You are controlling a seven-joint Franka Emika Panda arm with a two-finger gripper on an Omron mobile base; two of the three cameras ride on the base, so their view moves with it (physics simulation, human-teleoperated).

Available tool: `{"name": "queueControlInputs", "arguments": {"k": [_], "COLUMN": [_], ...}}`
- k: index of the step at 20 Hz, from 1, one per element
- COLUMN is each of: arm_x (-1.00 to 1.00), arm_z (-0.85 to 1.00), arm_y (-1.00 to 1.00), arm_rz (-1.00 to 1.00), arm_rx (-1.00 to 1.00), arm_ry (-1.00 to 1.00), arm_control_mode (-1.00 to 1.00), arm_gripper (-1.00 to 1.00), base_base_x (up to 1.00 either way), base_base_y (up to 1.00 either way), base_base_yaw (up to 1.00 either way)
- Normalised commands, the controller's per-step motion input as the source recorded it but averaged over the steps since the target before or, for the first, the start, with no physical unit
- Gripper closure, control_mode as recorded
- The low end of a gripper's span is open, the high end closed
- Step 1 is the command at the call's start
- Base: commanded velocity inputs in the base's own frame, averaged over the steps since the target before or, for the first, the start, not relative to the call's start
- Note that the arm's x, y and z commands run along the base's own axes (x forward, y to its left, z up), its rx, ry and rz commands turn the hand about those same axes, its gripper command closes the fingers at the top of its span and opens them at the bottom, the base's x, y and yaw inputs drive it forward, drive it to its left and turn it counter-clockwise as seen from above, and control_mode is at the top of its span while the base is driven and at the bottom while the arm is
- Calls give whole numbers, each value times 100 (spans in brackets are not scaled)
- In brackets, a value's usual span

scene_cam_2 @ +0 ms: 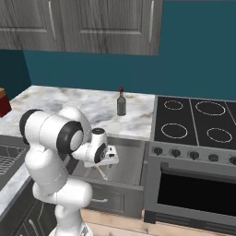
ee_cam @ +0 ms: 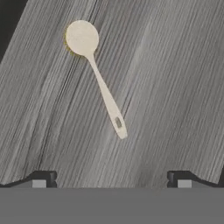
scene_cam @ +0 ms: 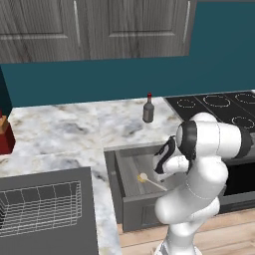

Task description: Pick the dish brush from the drawer and place it on the counter.

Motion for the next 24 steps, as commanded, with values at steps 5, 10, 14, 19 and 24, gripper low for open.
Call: {"name": "queueControlInputs", "arguments": {"k": [5,10,14,19,24], "arm_x": [42,51,56,53,14], "arm_z": [-51,-42,-56,-55,-51], "arm_y": [4,6,1,4,10], "arm_rz": [7,5,5,6,6], "arm_rx": [0,0,0,0,0], "arm_ry": [3,0,0,1,0], "arm_control_mode": [-100,-100,-100,-100,-100], "arm_gripper": [-100,-100,-100,-100,-100], "base_base_x": [0,0,0,0,0], "base_base_y": [0,0,0,0,0], "base_base_yaw": [0,0,0,0,0]}}
